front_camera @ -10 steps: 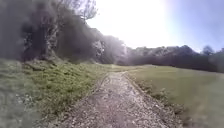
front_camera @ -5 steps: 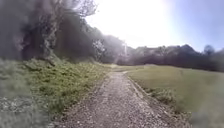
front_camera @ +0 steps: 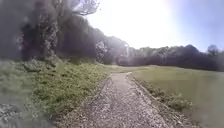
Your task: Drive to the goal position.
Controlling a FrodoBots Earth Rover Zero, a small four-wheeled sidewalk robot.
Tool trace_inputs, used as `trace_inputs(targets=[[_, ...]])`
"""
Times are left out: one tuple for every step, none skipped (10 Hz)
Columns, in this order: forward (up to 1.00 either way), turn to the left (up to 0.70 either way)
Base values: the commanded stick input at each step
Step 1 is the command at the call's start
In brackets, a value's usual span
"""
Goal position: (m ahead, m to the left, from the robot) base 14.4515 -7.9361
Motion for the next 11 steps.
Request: trace_inputs(targets=[[0.5,0.0],[0.5,0.0],[0.5,0.0],[0.5,0.0],[0.5,0.0],[0.5,0.0],[0.5,-0.27],[0.5,-0.27],[0.5,-0.12],[0.5,0.0],[0.5,0.0]])
